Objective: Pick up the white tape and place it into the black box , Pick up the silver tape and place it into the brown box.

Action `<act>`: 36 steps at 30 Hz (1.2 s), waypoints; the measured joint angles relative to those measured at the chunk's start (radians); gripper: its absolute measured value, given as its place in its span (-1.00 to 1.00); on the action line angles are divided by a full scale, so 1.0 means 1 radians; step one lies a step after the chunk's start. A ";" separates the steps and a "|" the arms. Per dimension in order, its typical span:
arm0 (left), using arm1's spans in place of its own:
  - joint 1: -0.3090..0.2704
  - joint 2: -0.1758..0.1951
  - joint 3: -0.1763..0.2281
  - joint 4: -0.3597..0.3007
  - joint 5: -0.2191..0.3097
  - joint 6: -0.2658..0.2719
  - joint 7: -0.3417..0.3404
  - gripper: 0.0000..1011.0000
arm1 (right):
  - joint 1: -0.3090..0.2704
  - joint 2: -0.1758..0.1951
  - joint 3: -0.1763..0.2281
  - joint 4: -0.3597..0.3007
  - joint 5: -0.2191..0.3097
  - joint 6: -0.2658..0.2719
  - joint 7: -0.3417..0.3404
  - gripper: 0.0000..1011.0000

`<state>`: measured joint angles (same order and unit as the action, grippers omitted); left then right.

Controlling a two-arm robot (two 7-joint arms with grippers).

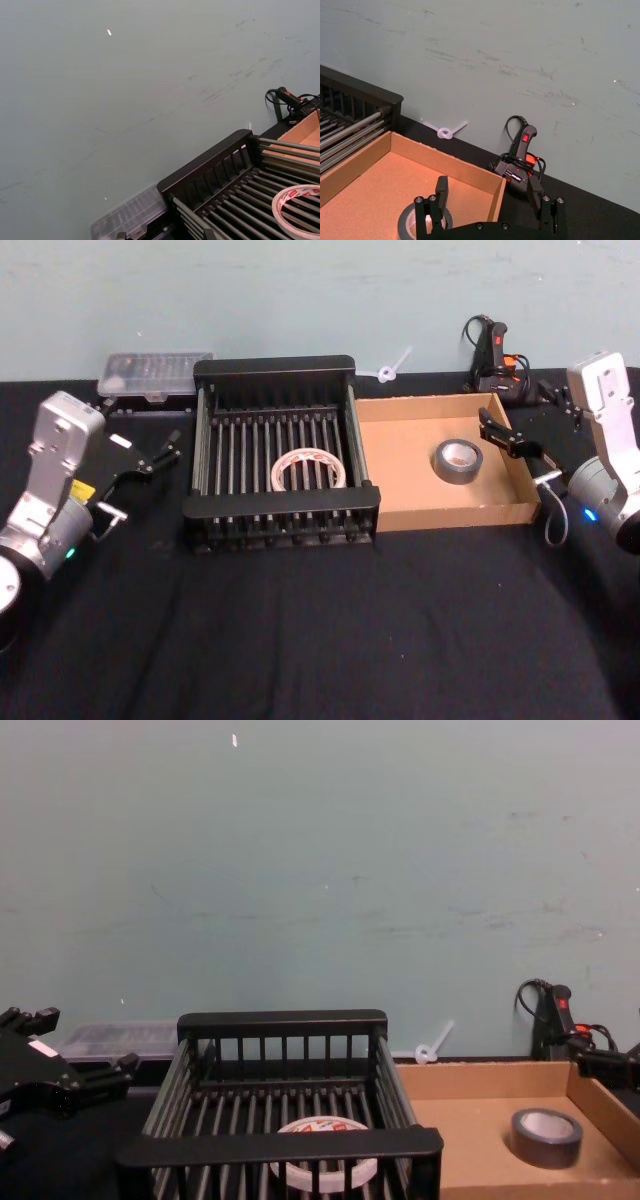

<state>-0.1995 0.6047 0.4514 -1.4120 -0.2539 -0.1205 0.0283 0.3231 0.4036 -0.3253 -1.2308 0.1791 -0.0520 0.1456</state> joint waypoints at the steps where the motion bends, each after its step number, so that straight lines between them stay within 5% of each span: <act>1: 0.000 0.000 0.000 0.000 0.000 0.000 0.000 0.98 | 0.000 0.000 0.000 0.000 0.000 0.000 0.000 0.98; 36: 0.000 0.000 0.000 0.000 0.000 0.000 0.000 0.98 | 0.000 0.000 0.000 0.000 0.001 0.000 0.000 0.98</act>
<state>-0.1995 0.6047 0.4514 -1.4120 -0.2539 -0.1205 0.0283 0.3231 0.4037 -0.3253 -1.2308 0.1800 -0.0520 0.1456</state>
